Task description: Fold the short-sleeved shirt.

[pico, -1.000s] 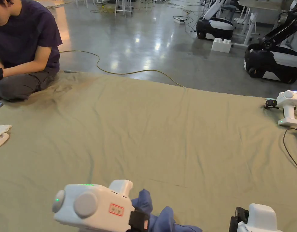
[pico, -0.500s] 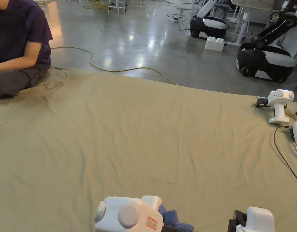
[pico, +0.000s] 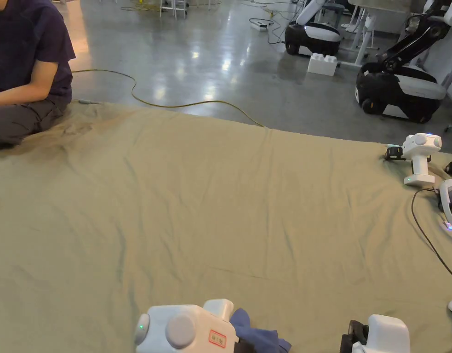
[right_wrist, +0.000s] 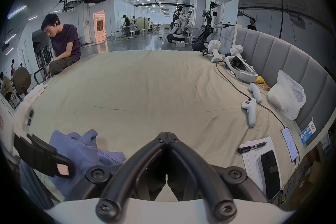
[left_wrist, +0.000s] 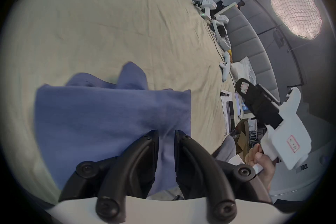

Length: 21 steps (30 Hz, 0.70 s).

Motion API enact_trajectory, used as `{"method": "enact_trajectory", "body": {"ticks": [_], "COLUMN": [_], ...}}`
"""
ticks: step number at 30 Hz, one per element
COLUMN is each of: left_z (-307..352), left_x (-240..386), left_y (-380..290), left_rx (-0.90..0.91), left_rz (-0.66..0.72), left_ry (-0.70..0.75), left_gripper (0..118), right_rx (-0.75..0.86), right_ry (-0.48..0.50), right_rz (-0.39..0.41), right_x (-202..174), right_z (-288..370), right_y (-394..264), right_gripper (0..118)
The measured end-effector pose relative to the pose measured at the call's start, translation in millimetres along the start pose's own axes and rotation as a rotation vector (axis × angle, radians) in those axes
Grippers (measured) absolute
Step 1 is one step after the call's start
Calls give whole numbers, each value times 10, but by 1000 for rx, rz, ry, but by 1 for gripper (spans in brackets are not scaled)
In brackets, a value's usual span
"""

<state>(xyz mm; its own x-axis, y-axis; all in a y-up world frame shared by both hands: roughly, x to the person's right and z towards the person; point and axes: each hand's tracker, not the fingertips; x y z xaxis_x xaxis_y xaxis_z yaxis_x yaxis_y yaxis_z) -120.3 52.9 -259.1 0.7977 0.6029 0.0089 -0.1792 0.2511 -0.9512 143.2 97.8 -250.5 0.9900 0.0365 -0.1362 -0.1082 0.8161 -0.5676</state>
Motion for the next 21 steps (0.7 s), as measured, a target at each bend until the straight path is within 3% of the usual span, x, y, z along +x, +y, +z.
{"method": "enact_trajectory", "body": {"ticks": [6, 13, 17, 21], "left_z": [-434, -255, 292, 851], "left_x": [149, 44, 142, 276], "left_y": [-157, -185, -133, -104], "left_rx": [-13, 24, 190, 502], "left_rz": [-140, -117, -233, -362], "left_ry": [102, 56, 90, 233], "left_gripper": [16, 15, 15, 15], "right_rx": [-1, 28, 95, 187], "right_ry": [0, 7, 9, 15], "right_rz": [3, 4, 10, 4], "right_x": [-2, -13, -70, -170], "right_z": [0, 54, 122, 158], "right_y": [-15, 16, 119, 253], "right_gripper": [0, 0, 0, 0]}}
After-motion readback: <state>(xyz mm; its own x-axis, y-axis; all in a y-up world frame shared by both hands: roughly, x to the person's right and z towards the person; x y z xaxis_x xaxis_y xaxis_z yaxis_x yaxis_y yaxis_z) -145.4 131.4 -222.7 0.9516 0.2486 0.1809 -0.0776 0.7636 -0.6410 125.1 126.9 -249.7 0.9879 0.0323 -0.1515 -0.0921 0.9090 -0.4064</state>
